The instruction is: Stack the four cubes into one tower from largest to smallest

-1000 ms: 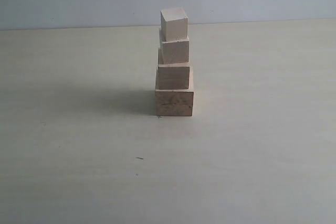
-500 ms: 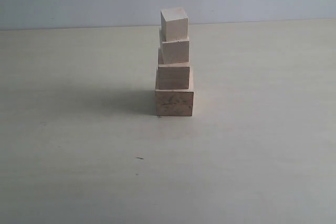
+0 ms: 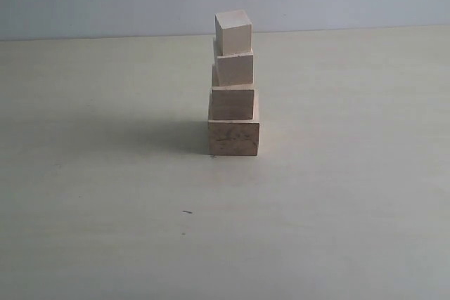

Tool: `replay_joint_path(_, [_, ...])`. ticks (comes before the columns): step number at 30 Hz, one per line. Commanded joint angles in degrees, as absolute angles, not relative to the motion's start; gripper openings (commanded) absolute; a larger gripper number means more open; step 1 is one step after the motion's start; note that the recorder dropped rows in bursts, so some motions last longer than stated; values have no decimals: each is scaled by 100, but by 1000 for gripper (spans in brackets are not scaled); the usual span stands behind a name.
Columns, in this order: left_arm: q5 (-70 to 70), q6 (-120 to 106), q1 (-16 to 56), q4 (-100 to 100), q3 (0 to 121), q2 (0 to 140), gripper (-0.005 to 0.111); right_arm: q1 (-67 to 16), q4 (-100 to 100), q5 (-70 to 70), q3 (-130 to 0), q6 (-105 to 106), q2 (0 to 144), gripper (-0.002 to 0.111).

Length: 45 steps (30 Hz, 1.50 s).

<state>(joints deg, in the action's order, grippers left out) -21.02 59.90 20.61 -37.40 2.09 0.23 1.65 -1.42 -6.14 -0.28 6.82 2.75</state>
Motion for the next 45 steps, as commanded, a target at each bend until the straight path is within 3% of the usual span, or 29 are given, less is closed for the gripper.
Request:
replay_joint_path(1, [-2070, 5996, 2056, -3769, 191, 0, 0, 196, -453, -1749, 0, 74, 0, 0])
replay_joint_path(13, [-2299, 6020, 2056, -3701, 142, 0, 0, 196, -453, -1749, 0, 74, 0, 0])
replay_joint_path(16, [-2169, 5020, 1945, -2567, 204, 0, 0, 196, -453, -1749, 0, 74, 0, 0])
replay_joint_path(19, [-2154, 2053, 1308, -1340, 174, 0, 0, 196, -453, -1749, 0, 74, 0, 0])
replay_joint_path(20, [-2154, 1002, 676, -845, 4, 0, 0, 196, -453, -1749, 0, 74, 0, 0])
replay_joint_path(24, [-2041, 517, -50, -268, 0, 0, 0, 196, -445, -1738, 0, 74, 0, 0])
replay_joint_path(45, [-2030, 664, -60, -249, 0, 0, 0, 196, -445, -1738, 0, 74, 0, 0])
